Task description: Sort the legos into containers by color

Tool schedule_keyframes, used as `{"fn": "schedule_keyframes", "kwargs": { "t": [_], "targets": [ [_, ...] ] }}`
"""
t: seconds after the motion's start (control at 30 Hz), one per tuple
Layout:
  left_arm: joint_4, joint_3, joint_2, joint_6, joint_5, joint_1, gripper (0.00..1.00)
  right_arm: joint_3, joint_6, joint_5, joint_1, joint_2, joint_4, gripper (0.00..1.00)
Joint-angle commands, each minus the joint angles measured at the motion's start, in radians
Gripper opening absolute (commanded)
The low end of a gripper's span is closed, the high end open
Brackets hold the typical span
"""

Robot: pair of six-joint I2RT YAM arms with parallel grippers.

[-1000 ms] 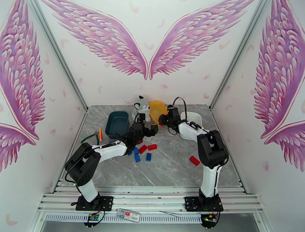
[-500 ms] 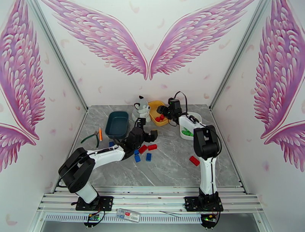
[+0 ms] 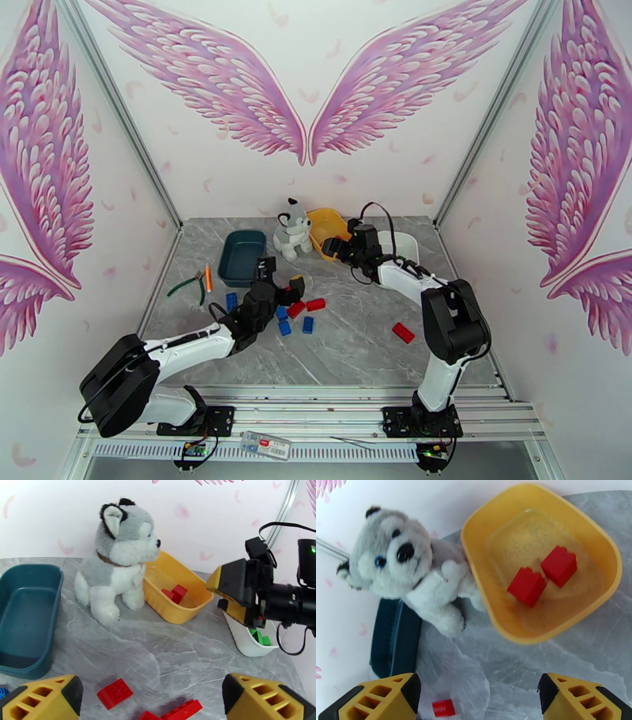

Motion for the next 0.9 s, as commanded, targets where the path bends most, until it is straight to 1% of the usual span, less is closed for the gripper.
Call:
{"fn": "schedule_keyframes", "kwargs": {
  "t": [0.0, 0.1, 0.27, 0.37, 0.43, 0.6, 0.73, 0.87],
  "targets": [
    [0.014, -0.076, -0.054, -0.029, -0.044, 0.004, 0.99, -0.085, -0.061, 0.064, 0.057, -0.052, 0.011, 0.93],
    [0.024, -0.145, -0.094, -0.057, -0.047, 0.007, 0.99, -0.140, -0.096, 0.099, 0.115, -0.075, -0.006, 0.99],
    [0.038, -0.262, -0.165, -0.115, -0.038, 0.005, 0.99, -0.235, -0.127, 0.193, 0.201, -0.119, -0.021, 1.00],
    [0.030, -0.313, -0.212, -0.136, -0.041, 0.005, 0.99, -0.265, -0.154, 0.272, 0.254, -0.136, -0.063, 0.95],
    [0.025, -0.340, -0.247, -0.144, -0.039, 0.004, 0.99, -0.280, -0.166, 0.316, 0.285, -0.142, -0.081, 0.93],
    [-0.010, -0.375, -0.332, -0.154, -0.048, 0.002, 0.99, -0.312, -0.187, 0.406, 0.342, -0.144, -0.110, 0.95],
    [-0.035, -0.380, -0.372, -0.152, -0.052, 0.002, 0.99, -0.315, -0.193, 0.443, 0.375, -0.124, -0.117, 1.00],
    [-0.034, -0.376, -0.358, -0.154, -0.049, 0.000, 0.99, -0.315, -0.190, 0.436, 0.388, -0.094, -0.099, 0.99]
  ]
}}
